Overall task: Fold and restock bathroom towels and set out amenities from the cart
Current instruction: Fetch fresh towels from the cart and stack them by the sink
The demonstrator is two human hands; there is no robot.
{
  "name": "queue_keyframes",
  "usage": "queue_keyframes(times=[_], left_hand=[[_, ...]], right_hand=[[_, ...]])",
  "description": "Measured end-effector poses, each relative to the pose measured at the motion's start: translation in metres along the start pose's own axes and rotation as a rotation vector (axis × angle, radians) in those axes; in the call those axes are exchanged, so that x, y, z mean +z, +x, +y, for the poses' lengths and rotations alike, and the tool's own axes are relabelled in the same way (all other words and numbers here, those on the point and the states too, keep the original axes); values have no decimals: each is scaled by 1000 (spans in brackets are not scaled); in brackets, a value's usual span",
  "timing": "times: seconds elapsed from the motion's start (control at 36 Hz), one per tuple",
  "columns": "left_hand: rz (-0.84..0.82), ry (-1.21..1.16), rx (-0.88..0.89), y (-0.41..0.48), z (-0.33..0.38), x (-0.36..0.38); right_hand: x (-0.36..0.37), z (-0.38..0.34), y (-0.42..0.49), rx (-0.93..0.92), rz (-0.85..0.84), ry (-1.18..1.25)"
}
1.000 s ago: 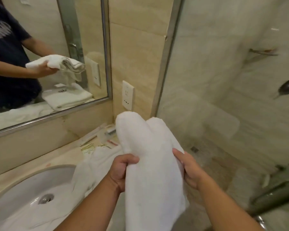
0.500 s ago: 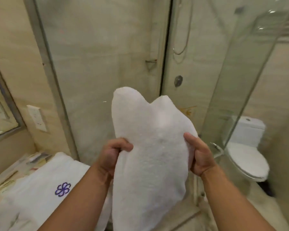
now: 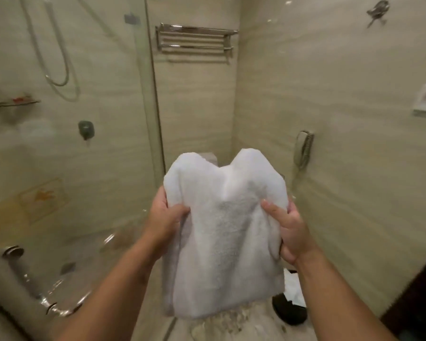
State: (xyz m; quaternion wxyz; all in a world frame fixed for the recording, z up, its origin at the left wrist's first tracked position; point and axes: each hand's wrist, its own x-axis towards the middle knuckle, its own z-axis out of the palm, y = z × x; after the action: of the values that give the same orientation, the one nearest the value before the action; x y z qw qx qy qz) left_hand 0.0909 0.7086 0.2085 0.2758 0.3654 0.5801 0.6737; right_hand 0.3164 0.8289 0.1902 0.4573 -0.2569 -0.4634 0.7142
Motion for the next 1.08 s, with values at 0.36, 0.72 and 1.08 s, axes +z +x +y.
queue_keyframes(times=[0.36,0.72,1.08], left_hand=[[-418,204,205,116,-49,271],[-840,85,337,63,-71,542],[-1050,60,375,-70,-67,812]], right_hand=[[-188,-89,25,-193,666,-168],[-364,-163,-53,-357,1273,-359],[-600,-263,-157,-406,1454,-454]])
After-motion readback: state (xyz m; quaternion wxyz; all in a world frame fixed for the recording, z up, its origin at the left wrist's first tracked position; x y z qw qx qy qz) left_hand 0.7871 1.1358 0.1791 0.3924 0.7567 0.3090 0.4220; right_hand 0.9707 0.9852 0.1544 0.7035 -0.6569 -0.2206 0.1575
